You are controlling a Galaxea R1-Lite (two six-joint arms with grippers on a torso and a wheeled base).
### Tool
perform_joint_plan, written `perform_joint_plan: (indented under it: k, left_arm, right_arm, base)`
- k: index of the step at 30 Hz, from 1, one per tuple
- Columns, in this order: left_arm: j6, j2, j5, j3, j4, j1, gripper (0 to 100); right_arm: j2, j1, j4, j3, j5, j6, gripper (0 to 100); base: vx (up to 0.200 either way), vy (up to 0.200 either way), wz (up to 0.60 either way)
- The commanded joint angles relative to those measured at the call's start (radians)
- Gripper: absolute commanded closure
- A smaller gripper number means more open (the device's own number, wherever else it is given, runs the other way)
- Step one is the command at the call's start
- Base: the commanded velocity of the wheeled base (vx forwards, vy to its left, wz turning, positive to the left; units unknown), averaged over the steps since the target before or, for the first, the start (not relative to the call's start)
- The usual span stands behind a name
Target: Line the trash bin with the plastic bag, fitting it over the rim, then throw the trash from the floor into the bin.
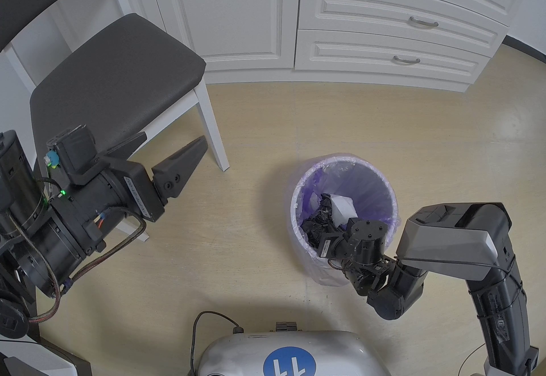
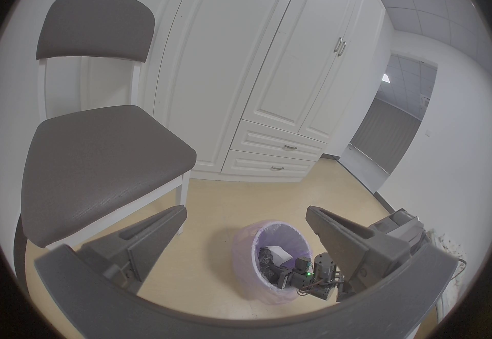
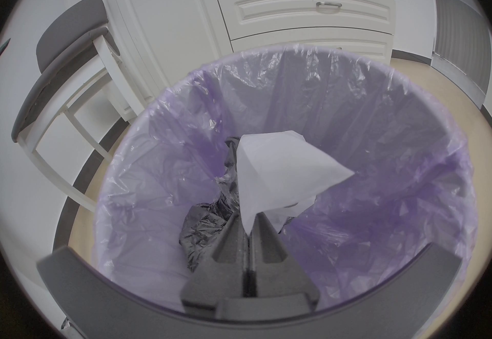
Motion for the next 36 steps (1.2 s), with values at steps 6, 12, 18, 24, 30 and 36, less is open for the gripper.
perform_joint_plan:
  k: [6,12,18,24,30,36]
  left_arm:
    - [0.0,0.002,0.001,0.0,0.0,-0.004,0]
    - [0.0,-0.001,0.001,0.0,0.0,-0.004,0]
    - [0.0,-0.001,0.001,0.0,0.0,-0.004,0]
    - [0.0,-0.002,0.001,0.0,0.0,-0.004,0]
    - [0.0,-0.001,0.001,0.0,0.0,-0.004,0]
    - [0.0,-0.001,0.001,0.0,0.0,-0.004,0]
  right_arm:
    - [-0.001,0.002,0.0,0.001,-0.002,0.0,100]
    - [-0.024,0.005,0.0,0.011,-0.005,0.0,100]
    - [-0.071,0.009,-0.002,0.035,-0.008,-0.003,100]
    - [-0.085,0.035,-0.002,0.054,-0.011,-0.004,100]
    - [-0.071,0.029,0.0,0.046,-0.011,-0.006,100]
    - [-0.076,0.026,-0.002,0.047,-0.011,-0.006,100]
  base:
    - [0.0,0.0,0.0]
    - [0.0,0.0,0.0]
    - [0.0,0.0,0.0]
    - [0.0,0.0,0.0]
    - [0.0,0.0,0.0]
    - [0.0,0.0,0.0]
